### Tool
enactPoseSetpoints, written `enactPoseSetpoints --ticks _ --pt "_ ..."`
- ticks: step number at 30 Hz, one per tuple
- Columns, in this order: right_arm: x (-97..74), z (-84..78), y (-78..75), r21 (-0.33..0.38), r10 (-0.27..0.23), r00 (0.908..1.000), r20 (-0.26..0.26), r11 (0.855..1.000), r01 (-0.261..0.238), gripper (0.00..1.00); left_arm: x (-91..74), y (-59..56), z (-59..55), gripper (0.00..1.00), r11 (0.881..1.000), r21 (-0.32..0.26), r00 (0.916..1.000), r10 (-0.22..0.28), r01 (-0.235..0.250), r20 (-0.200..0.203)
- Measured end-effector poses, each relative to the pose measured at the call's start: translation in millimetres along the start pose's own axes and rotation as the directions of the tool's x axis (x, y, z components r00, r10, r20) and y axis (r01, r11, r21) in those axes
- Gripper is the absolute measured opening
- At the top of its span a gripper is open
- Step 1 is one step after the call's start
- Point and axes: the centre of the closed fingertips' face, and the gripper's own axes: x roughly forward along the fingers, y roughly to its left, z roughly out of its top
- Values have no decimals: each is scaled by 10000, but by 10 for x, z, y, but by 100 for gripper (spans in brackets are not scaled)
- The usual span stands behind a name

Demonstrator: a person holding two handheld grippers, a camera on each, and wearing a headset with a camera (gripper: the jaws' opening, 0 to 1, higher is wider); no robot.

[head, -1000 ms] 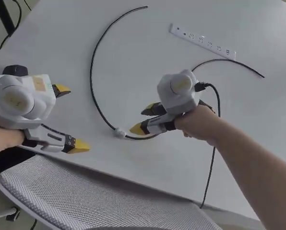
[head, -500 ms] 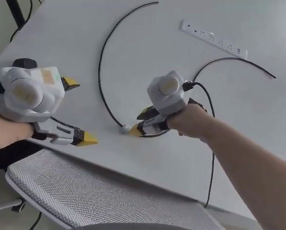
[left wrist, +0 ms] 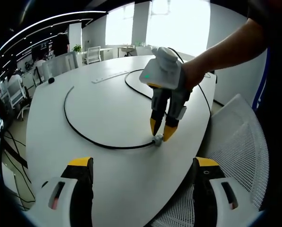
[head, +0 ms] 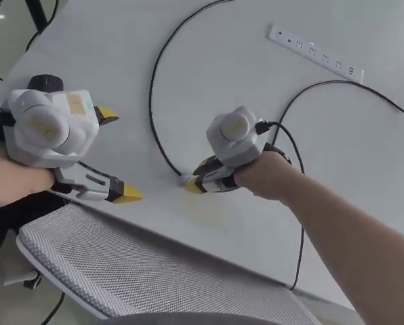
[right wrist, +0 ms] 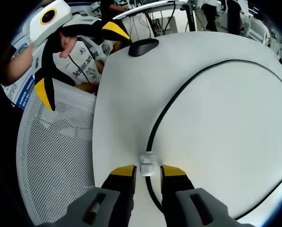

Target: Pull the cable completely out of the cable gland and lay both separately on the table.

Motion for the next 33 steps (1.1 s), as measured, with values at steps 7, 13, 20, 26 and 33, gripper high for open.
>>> enactPoseSetpoints --ticks 7,13,20,26,33 --pt "24 -7 21 46 30 10000 -73 10000 -30 10 21 -10 -30 86 10000 -27 10000 -58 58 -61" --pt "23 -26 27 -116 -26 10000 -25 9999 26 9 21 -8 -15 85 10000 -54 10000 -85 84 -40" --pt "18 -31 11 -86 -250 9997 19 9996 251 7 47 -39 -24 84 9999 -32 9998 -157 156 -130" --pt "-5 -40 -4 -9 -386 9993 -9 9993 386 7 68 -80 -40 84 9997 15 9993 -247 247 -267" --pt "-78 -15 18 135 -307 9995 63 9994 306 7 44 -70 16 84 9997 17 9995 -236 236 -199"
